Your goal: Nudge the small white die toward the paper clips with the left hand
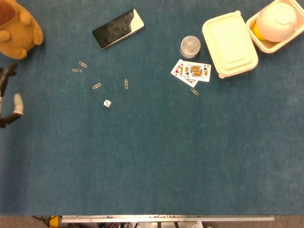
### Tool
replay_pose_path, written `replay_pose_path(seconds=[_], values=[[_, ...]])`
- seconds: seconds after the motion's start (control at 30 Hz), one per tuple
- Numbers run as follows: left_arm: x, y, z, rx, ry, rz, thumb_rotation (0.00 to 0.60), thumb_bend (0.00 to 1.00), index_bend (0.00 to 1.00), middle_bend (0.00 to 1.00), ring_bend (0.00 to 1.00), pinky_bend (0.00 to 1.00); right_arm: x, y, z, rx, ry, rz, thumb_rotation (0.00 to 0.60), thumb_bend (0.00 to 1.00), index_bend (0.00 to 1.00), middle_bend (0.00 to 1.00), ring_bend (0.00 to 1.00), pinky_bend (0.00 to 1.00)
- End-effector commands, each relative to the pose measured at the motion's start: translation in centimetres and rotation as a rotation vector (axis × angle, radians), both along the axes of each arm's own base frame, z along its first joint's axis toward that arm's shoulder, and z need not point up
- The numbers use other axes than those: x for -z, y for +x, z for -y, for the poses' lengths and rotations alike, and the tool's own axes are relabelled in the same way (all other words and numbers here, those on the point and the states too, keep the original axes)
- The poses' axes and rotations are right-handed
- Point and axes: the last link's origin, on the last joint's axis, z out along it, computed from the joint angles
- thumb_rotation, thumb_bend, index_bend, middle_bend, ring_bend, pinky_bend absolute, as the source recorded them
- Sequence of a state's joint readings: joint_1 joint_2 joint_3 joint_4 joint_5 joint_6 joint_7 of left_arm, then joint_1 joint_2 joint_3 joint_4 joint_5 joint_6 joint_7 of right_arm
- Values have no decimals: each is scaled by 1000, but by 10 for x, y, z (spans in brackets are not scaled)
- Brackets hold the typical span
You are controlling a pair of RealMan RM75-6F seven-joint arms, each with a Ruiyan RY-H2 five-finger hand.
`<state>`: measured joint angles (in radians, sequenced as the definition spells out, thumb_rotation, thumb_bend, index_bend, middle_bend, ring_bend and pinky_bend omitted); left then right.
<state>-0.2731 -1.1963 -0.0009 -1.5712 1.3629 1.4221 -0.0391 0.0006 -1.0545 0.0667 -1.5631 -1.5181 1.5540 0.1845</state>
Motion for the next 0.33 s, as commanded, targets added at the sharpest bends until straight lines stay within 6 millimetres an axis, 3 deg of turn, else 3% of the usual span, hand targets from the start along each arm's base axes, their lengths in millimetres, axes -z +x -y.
replay_pose_path(seconds=[0.03, 0.17, 0.33], values=[[-8, -6, 12, -25, 27, 0, 420, 585, 95, 233, 136, 149, -1, 0, -3, -2, 2, 4, 600, 85, 297, 295, 160, 250], [-14, -8, 23, -30, 45, 0, 420, 585, 95, 233, 136, 149, -2, 0, -6, -5, 1, 6, 600, 85, 296, 295, 160, 250], [-19, -8, 28, -38, 63, 11, 491, 585, 95, 233, 136, 149, 0, 0, -7, -8, 5, 13, 600, 85, 297, 295, 160, 249]])
